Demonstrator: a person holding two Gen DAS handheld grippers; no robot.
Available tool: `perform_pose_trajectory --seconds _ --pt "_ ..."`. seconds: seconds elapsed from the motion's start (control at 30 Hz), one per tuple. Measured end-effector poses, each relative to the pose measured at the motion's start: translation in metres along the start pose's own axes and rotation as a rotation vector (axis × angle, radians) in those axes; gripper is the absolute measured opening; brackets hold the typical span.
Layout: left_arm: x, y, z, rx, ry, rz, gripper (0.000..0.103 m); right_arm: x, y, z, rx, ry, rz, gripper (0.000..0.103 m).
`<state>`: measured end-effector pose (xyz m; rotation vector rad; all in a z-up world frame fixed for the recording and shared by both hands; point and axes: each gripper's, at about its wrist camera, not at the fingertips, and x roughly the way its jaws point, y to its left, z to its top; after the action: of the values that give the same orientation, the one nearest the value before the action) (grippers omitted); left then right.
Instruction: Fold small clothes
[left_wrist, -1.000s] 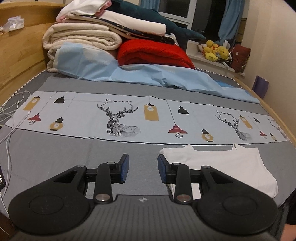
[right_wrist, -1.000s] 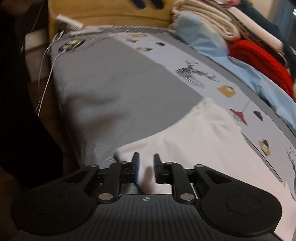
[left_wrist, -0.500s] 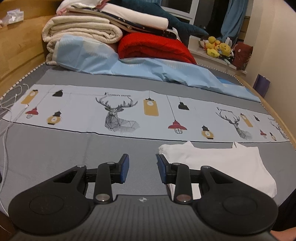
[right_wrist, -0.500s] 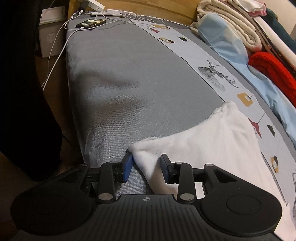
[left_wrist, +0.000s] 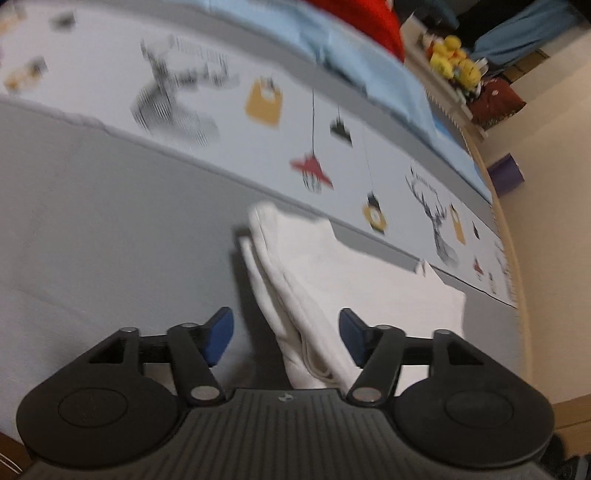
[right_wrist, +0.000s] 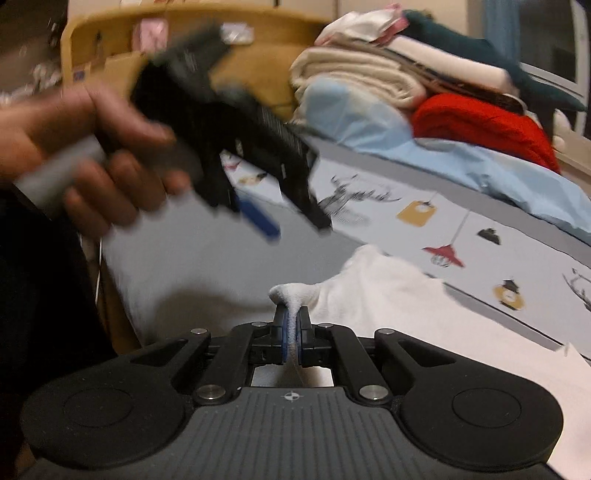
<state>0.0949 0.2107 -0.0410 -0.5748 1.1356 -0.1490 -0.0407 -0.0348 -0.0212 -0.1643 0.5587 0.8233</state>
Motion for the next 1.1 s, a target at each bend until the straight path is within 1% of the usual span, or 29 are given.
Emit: perform_pose_trajectory --seconds 0.07,0.13,0.23,0.33,0.37,0.4,0.43,0.47,0.5,0.57,0.63,0.73,0.8,0.83,0.9,0.97,1.1 --pt "0.025 0.000 0.004 -0.045 0.068 -0.023 0.074 -0.011 -0.011 0.000 0.036 -0.014 0.004 0.004" --pt "0.047 -0.001 0.009 -0.076 0.118 -0.024 0.074 -0.020 -0.018 -0.002 0.059 -0.023 0.006 0.004" --pt "0.072 -0.001 0.017 -0.106 0.157 -0.030 0.074 -0.030 -0.026 -0.005 0.077 -0.029 0.009 0.004" --pt "0.088 -0.003 0.022 -0.122 0.168 -0.045 0.073 -0.035 -0.029 -0.005 0.082 -0.030 0.015 0.004" --pt "0.092 -0.003 0.024 -0.117 0.166 -0.042 0.067 -0.036 -0.029 -0.004 0.087 -0.030 0.018 0.004" --pt "0.094 -0.004 0.025 -0.111 0.161 -0.037 0.050 -0.034 -0.030 -0.002 0.092 -0.029 0.021 0.004" --pt "0.096 -0.004 0.026 -0.098 0.161 -0.032 0.039 -0.032 -0.030 0.000 0.099 -0.028 0.025 0.004" --pt "0.096 -0.005 0.027 -0.079 0.157 -0.026 0.024 -0.030 -0.028 0.001 0.104 -0.025 0.027 0.004" --pt "0.094 -0.006 0.028 -0.065 0.144 -0.018 0.017 -0.028 -0.026 0.003 0.107 -0.021 0.031 0.004" --pt "0.083 -0.007 0.030 -0.052 0.119 -0.020 0.015 -0.023 -0.021 0.007 0.108 -0.018 0.044 0.004" --pt "0.061 -0.007 0.035 -0.027 0.061 -0.016 0.014 -0.018 -0.013 0.014 0.100 -0.032 0.067 0.004" --pt "0.021 0.007 0.041 -0.072 -0.033 -0.011 0.014 -0.014 0.002 0.028 0.091 -0.073 0.103 0.004" --pt "-0.004 0.015 0.043 -0.078 -0.094 0.019 0.014 -0.011 0.008 0.037 0.107 -0.100 0.124 0.004" --pt "-0.011 0.019 0.043 -0.088 -0.109 0.026 0.014 -0.010 0.010 0.041 0.123 -0.108 0.132 0.004" --pt "-0.019 0.024 0.042 -0.104 -0.107 0.048 0.014 -0.006 0.009 0.044 0.162 -0.105 0.139 0.004" --pt "-0.018 0.021 0.041 -0.095 -0.091 0.077 0.014 -0.005 0.006 0.041 0.193 -0.089 0.139 0.004" --pt "-0.014 -0.003 0.045 -0.053 -0.091 0.058 0.014 -0.013 0.002 0.031 0.197 -0.076 0.106 0.003"
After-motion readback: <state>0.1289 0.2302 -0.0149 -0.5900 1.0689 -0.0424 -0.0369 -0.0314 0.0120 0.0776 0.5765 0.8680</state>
